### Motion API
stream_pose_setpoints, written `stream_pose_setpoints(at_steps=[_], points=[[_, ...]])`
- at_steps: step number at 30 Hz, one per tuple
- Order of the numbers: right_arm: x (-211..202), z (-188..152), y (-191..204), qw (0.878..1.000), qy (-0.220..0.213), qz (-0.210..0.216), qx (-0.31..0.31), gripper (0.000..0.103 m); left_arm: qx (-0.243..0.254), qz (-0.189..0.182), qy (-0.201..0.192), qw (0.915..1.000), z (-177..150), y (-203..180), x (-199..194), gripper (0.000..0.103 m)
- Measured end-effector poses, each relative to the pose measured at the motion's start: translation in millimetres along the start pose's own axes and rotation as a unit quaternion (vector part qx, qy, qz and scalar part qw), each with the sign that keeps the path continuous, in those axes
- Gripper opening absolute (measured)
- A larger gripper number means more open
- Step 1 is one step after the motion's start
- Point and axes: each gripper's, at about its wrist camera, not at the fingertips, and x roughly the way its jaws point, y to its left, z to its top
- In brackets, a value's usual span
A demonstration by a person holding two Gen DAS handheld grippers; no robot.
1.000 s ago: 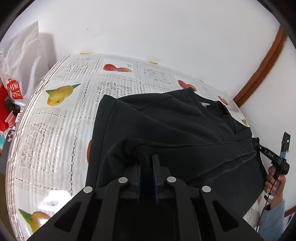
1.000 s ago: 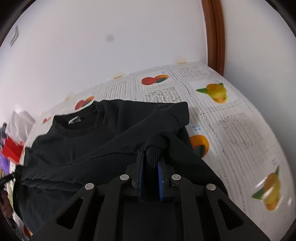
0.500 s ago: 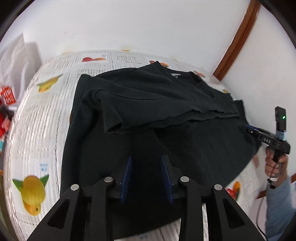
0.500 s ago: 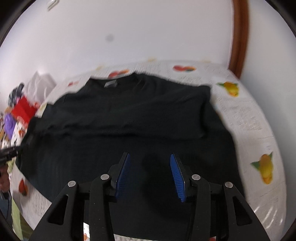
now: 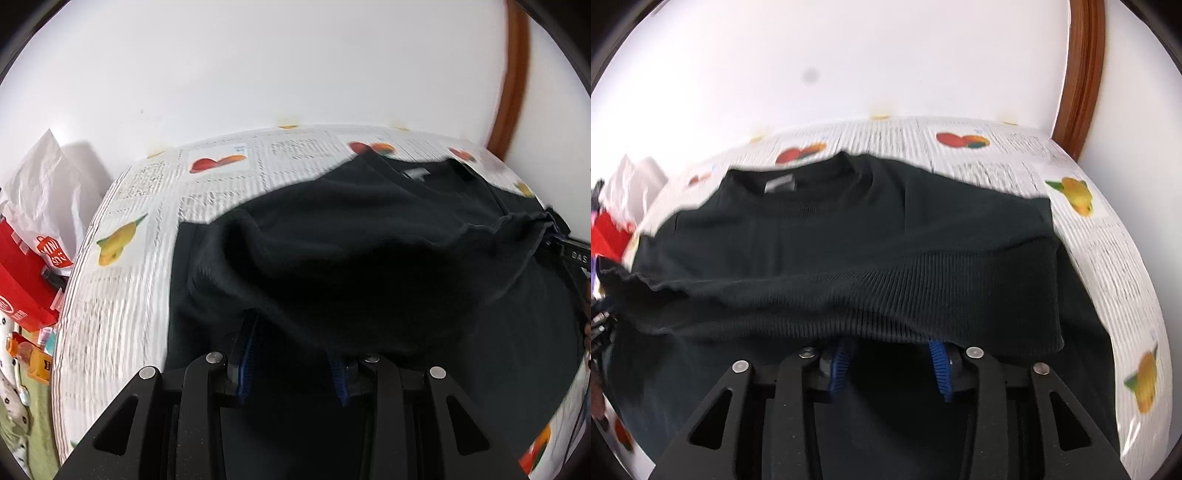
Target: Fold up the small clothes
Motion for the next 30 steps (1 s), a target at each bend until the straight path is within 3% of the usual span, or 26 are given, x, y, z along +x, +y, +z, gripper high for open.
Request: stream_pose_setpoints(at_steps=[5,10,13,18,22,23,25,27,30], points=[[2.3,36.8,-10.6,0.999,-0.031,-0.007,0.0,0.036,-0.024,-0.016,0.002,0.9996,21.2,17.2,11.0,0.032],[-1.0,43.3,-27.8,0.998,-0.05,-0.035,-0.028,0.039,-0.026,-0.015,-0.016,0.9994,24.4,38.4,0.8,0.034],[5.1,42.7,-43.3,0.996,-0.042,-0.064,-0.034,0.043,-0.024,-0.017,-0.003,0.9996,22.6,47.4,9.4,0.037],[25.0,38.4,-59.9,0.999,-0.011,-0.05,-0.017,0.043,-0.048,-0.044,0.011,0.9978,20.5,59.8,24.1,0.036],[28.5,38.2,-52.0,0.997,-0.015,-0.064,-0.036,0.032,-0.043,-0.045,0.007,0.998,23.1,50.7,26.4,0.021],[28.0,37.9,-49.9,0.997,-0.018,-0.065,-0.041,0.026,-0.034,-0.035,-0.001,0.9988,23.4,47.0,24.6,0.011],[24.8,38.2,-47.4,0.997,-0.025,-0.057,-0.053,0.016,-0.021,-0.023,-0.017,0.9994,24.4,42.3,19.7,0.01],[13.3,38.9,-50.5,0.996,-0.048,-0.045,-0.061,0.014,-0.042,-0.028,-0.044,0.9977,25.0,49.3,10.4,0.01],[-4.9,41.8,-70.1,0.996,-0.088,-0.005,-0.018,0.013,-0.065,-0.043,-0.053,0.9955,27.0,58.1,8.0,0.01]])
